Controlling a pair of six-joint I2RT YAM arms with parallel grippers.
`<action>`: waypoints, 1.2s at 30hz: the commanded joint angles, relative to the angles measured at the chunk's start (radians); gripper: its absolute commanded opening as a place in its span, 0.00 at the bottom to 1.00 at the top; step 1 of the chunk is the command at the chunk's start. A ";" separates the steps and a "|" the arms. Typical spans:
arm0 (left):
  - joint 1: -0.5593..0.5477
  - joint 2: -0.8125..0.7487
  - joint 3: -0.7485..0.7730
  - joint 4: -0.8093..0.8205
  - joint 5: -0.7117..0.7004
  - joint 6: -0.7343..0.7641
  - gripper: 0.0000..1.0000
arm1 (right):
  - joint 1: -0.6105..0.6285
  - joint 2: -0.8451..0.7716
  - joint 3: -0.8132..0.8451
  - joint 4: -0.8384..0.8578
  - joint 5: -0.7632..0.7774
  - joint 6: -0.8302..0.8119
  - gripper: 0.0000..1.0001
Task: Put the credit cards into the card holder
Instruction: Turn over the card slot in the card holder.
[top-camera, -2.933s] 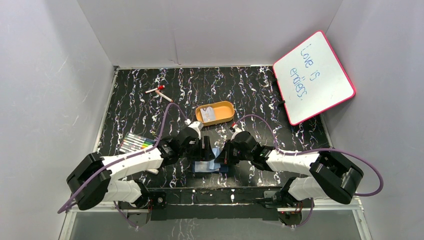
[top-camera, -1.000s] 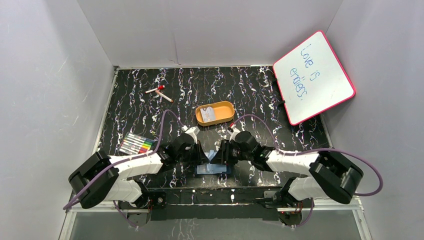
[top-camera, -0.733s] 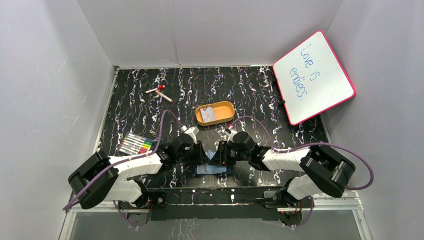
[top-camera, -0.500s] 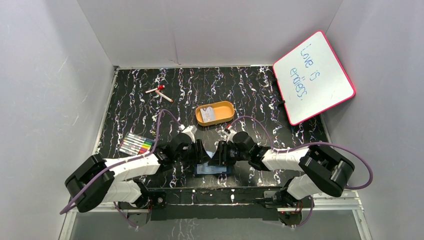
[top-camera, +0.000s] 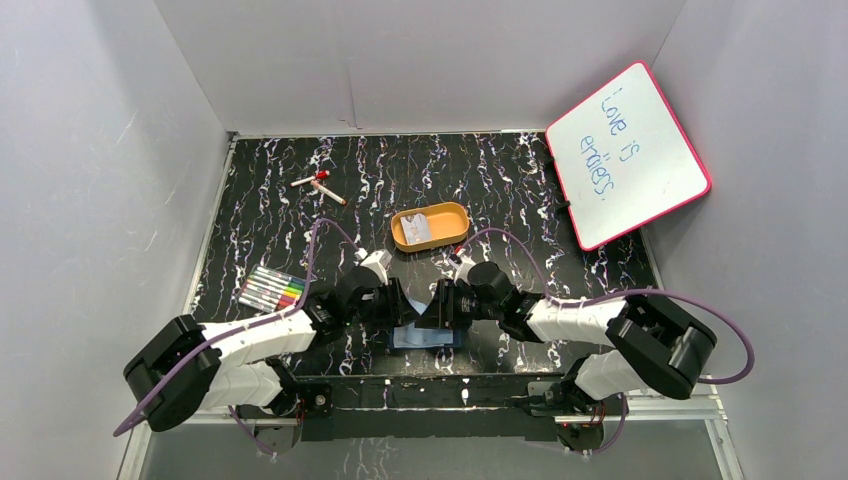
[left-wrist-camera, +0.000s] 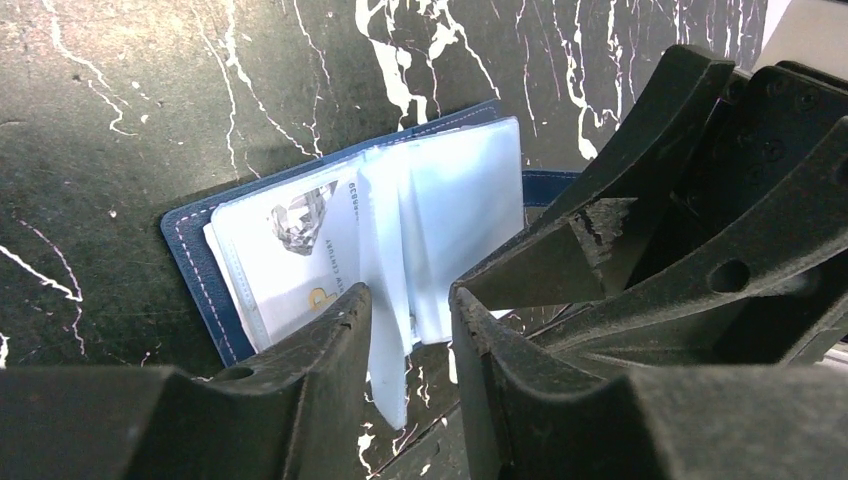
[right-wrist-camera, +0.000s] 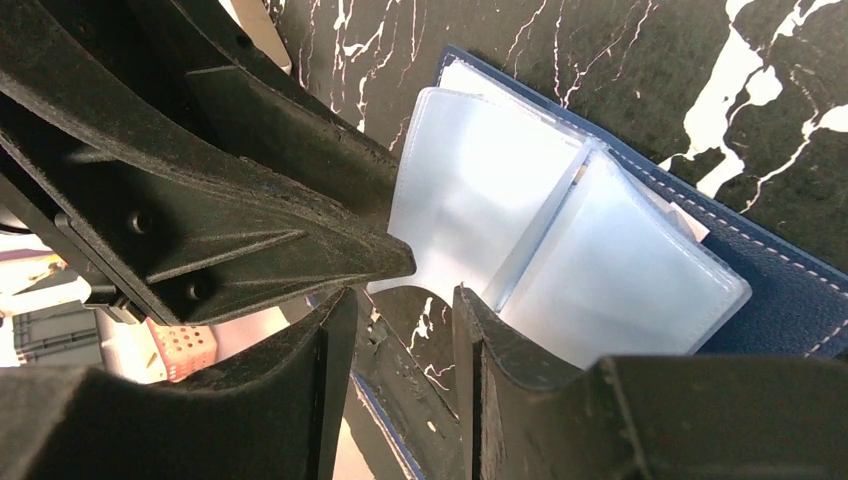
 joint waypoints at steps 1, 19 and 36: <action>0.005 0.002 0.004 0.028 0.021 -0.002 0.31 | 0.003 -0.025 0.041 -0.024 0.017 -0.052 0.49; 0.005 0.031 0.065 0.001 0.033 -0.018 0.34 | 0.059 -0.036 0.103 -0.129 0.081 -0.146 0.64; 0.004 0.046 0.083 -0.013 0.040 -0.017 0.33 | 0.089 -0.052 0.102 -0.158 0.177 -0.119 0.54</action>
